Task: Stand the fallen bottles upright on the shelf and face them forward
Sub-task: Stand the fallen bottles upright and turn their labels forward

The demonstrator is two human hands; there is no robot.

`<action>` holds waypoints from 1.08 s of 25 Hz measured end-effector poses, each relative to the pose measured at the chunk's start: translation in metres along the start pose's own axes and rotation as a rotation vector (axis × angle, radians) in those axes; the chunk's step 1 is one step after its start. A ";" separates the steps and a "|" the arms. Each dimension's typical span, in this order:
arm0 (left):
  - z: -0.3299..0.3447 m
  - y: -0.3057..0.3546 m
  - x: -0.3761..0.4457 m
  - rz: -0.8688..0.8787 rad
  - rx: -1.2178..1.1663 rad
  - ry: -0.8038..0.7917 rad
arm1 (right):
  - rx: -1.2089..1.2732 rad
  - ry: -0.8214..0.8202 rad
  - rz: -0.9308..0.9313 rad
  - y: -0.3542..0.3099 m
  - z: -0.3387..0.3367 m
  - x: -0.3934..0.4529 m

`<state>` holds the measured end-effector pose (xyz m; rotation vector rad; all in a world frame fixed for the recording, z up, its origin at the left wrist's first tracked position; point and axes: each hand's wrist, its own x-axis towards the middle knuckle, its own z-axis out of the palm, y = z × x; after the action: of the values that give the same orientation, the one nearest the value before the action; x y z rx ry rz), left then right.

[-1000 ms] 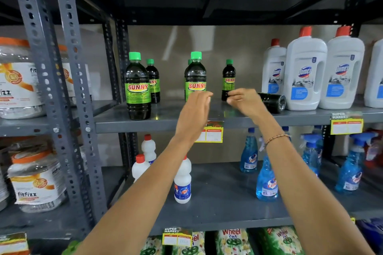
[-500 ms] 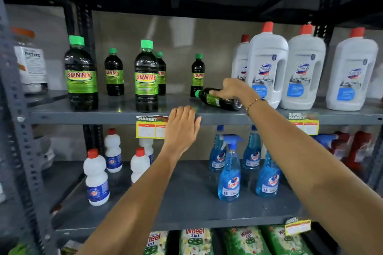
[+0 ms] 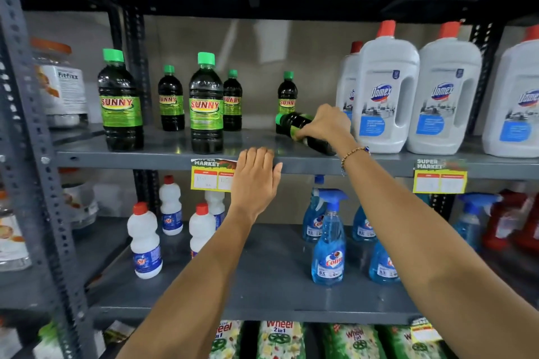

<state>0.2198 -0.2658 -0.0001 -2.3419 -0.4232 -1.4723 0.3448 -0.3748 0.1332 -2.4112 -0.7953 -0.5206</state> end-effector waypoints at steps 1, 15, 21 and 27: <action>0.000 0.001 0.000 -0.005 0.004 0.002 | 0.095 0.059 0.012 0.001 0.003 -0.002; 0.004 0.002 -0.004 -0.034 -0.072 0.051 | 0.775 -0.080 -0.063 -0.009 0.046 -0.011; 0.006 0.000 -0.004 -0.043 -0.081 0.064 | 0.644 0.002 0.029 -0.008 0.046 -0.009; 0.007 0.000 -0.004 -0.043 -0.079 0.085 | 0.640 -0.013 0.052 -0.006 0.046 -0.007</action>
<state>0.2241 -0.2632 -0.0070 -2.3341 -0.4025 -1.6297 0.3442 -0.3464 0.0963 -1.8361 -0.7595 -0.1846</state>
